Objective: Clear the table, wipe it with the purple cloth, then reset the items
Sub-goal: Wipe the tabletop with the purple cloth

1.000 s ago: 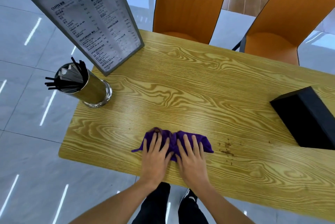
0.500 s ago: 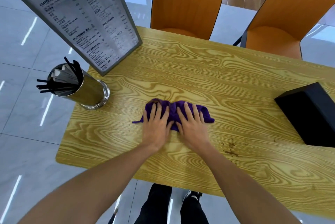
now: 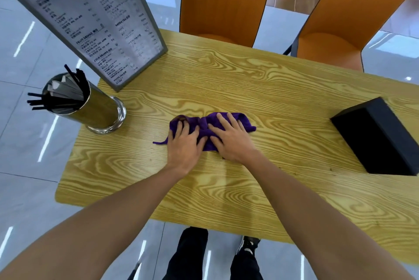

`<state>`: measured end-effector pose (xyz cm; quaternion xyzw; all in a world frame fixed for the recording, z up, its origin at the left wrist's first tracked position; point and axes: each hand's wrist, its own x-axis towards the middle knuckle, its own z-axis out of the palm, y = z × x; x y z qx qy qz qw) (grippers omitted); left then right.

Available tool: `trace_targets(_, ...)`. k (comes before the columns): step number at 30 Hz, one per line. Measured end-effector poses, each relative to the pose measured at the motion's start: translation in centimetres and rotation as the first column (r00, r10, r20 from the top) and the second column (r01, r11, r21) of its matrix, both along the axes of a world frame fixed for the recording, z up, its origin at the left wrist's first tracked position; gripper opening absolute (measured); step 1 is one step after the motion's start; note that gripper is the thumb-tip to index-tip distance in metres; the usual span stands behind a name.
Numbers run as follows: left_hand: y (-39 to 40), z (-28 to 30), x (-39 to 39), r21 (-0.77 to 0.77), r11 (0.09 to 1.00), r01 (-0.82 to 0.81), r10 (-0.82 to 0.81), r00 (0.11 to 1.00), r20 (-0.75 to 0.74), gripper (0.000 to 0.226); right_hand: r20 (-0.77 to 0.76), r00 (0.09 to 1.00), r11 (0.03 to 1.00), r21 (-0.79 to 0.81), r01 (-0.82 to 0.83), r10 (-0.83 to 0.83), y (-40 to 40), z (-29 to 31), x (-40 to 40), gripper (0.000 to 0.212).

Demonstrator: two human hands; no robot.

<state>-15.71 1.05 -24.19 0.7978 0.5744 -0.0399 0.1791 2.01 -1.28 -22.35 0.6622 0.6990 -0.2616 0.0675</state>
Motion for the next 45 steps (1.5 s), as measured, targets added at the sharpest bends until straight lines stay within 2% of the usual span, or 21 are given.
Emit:
trace_targets(4,-3.6,0.3,0.9,-0.011,1.0,-0.026,0.027,0.999,0.02,0.053,-0.066,0.993,0.99,-0.096,-0.099,0.093,-1.7,0.7,2.7,0.051)
trace_targets(8,-5.5,1.2,4.4,-0.066,0.998,0.003,-0.003,1.0,-0.001,0.051,-0.087,0.995,0.978,-0.194,-0.074,0.058,-3.0,1.4,6.5,0.05)
trace_targets(12,-7.0,2.1,7.7,-0.119,0.993,0.008,-0.002,0.999,0.049,0.046,-0.102,0.995,0.967,-0.251,-0.029,0.003,-4.8,2.5,9.2,0.048)
trace_targets(15,-9.4,2.2,9.0,-0.123,0.992,0.004,0.003,0.998,0.056,0.047,-0.124,0.992,0.958,-0.283,-0.056,0.021,-6.6,2.9,10.5,0.047)
trace_targets(22,-16.2,2.4,12.5,-0.091,0.996,0.009,-0.012,0.999,-0.031,0.044,-0.122,0.988,0.962,-0.244,-0.118,0.09,-12.6,2.5,13.7,0.045)
trace_targets(30,-22.7,2.0,17.6,-0.092,0.996,0.008,-0.013,0.998,-0.054,0.035,-0.084,0.988,0.985,-0.098,-0.139,0.131,-20.4,0.0,18.8,0.048)
trace_targets(42,-29.8,1.3,27.9,-0.114,0.985,0.131,-0.132,0.991,-0.001,0.031,-0.057,0.998,0.998,0.062,-0.017,0.02,-30.3,-0.2,27.9,0.048)
trace_targets(45,-30.6,1.2,29.4,-0.103,0.979,0.175,-0.169,0.984,0.064,0.023,-0.044,0.999,0.993,0.117,0.034,-0.029,-32.2,-0.1,28.9,0.048)
